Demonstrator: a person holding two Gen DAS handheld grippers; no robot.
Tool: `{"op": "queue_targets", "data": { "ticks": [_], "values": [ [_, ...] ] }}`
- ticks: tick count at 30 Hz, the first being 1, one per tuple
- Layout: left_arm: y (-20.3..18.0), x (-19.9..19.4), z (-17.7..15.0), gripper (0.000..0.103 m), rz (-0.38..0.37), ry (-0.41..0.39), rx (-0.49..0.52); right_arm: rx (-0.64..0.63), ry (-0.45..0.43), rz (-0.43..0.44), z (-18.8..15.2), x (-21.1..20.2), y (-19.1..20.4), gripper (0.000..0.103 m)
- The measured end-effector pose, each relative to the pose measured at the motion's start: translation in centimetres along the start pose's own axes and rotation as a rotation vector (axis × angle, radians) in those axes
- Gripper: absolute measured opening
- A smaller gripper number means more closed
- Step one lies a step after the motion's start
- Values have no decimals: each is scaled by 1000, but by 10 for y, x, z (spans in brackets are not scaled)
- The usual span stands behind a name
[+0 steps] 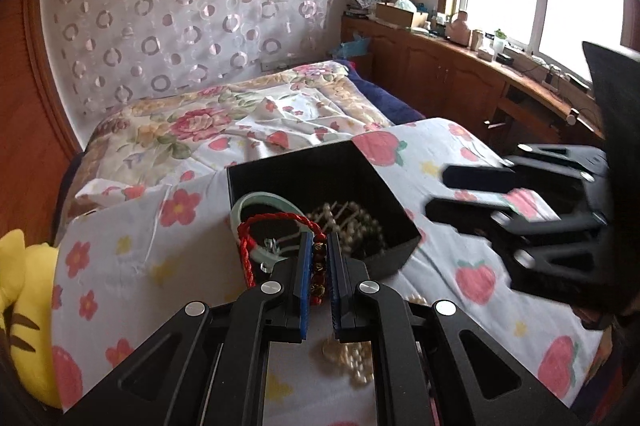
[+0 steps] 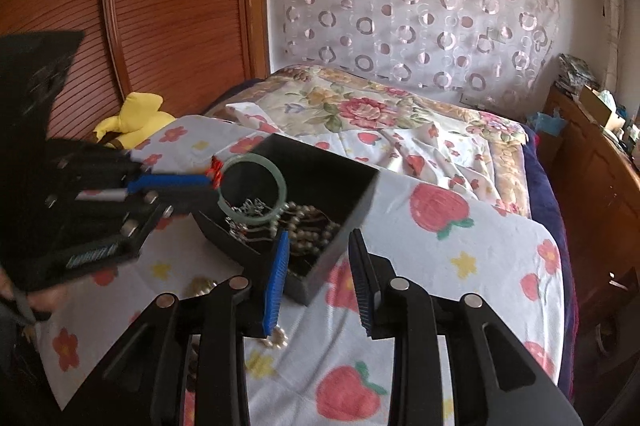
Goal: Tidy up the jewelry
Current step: 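Carry the red cord bracelet into the black box and open the left gripper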
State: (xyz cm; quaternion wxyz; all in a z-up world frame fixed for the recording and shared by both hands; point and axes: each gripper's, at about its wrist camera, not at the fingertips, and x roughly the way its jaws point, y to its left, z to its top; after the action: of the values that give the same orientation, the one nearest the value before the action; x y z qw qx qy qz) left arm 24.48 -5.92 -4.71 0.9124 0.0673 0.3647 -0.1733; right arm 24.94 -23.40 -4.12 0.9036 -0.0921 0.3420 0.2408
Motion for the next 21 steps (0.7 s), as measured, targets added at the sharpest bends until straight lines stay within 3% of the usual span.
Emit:
{"op": "queue_targets", "data": {
  "ticks": [8,10,12,17,21],
  "values": [
    [1,28,19,8,30,33,-6,18,-11,-7,-16,-11,-14,33],
    [1,30,21,33,44,35,-12,20,-13,-4,-19,-13,-15,33],
    [2,29,21,46,44,23,-19,19,-13,-4,-19,-13,-16,33],
    [5,20,11,48,44,11,-38,21,-20,17,-30,-18,-11,33],
    [11,2,-7,59,46,-24,-57,8,-15,47,-41,-21,4,33]
  ]
}}
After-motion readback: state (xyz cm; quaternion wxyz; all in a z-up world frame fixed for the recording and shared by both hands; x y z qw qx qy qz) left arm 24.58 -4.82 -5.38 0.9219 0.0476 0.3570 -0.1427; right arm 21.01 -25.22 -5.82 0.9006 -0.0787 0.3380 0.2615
